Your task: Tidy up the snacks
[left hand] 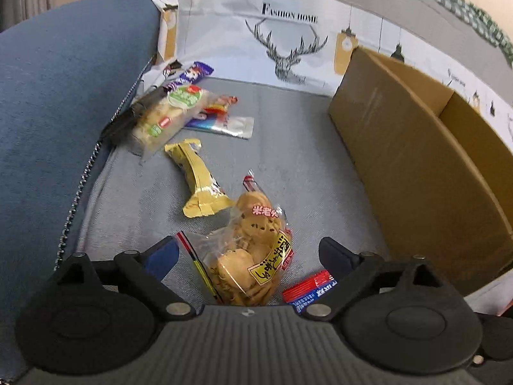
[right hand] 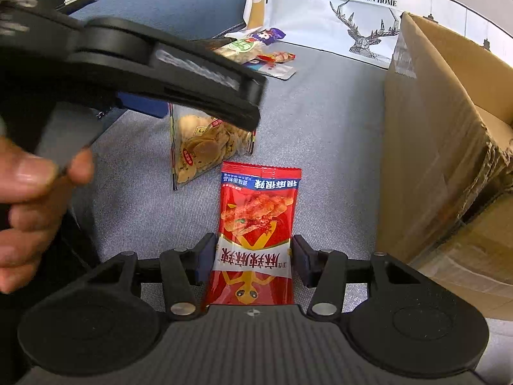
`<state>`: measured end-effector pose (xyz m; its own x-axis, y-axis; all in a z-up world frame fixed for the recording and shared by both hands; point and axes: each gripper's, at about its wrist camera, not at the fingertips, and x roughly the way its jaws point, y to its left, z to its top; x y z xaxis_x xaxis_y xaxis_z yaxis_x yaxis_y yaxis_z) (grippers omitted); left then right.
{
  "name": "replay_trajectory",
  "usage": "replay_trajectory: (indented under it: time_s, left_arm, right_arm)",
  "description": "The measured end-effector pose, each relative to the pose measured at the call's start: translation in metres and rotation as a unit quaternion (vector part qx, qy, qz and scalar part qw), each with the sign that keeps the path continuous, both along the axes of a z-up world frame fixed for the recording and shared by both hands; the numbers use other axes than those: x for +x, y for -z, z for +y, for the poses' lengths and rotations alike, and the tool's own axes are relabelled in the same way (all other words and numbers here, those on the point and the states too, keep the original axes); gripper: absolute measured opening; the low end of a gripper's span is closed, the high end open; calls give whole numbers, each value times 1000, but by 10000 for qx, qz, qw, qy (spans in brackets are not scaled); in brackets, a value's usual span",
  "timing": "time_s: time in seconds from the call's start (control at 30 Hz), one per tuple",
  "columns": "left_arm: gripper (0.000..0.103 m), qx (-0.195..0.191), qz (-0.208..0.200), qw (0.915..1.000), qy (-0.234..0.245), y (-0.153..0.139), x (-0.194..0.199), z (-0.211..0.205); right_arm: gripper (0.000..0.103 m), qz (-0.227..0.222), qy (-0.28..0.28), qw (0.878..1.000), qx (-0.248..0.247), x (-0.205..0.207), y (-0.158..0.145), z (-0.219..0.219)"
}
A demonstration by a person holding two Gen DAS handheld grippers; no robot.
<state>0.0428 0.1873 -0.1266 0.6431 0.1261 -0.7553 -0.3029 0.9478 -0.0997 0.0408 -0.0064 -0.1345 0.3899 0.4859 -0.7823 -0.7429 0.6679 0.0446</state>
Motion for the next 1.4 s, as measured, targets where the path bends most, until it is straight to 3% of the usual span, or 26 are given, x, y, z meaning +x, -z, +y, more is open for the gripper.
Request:
replay_trajectory:
  time_s: [0.1, 0.23, 0.37, 0.73, 0.97, 1.07, 1.4]
  left_arm:
    - [94, 88, -72, 9999, -33, 1, 1, -2]
    - [70, -42, 44, 9999, -84, 4, 2, 2]
    - [59, -171, -42, 9998, -64, 0, -2, 3]
    - [57, -460, -686, 9963, 256, -42, -45, 6]
    - [57, -536, -966, 9938, 148, -44, -55, 5]
    - [57, -543, -944, 9940, -79, -42, -53, 8]
    - [57, -719, -776, 9944, -68, -37, -49, 16]
  right_arm:
    - [54, -16, 1, 10000, 3, 0, 0, 0]
    - [53, -72, -7, 10000, -1, -1, 1, 0]
    - [52, -105, -23, 9999, -2, -2, 1, 1]
    - [48, -140, 46, 9996, 230, -5, -5, -7]
    - [48, -52, 35, 9998, 195, -5, -3, -8]
    - [48, -57, 42, 9998, 175, -4, -3, -7]
    - [48, -87, 73, 9998, 139, -4, -2, -4]
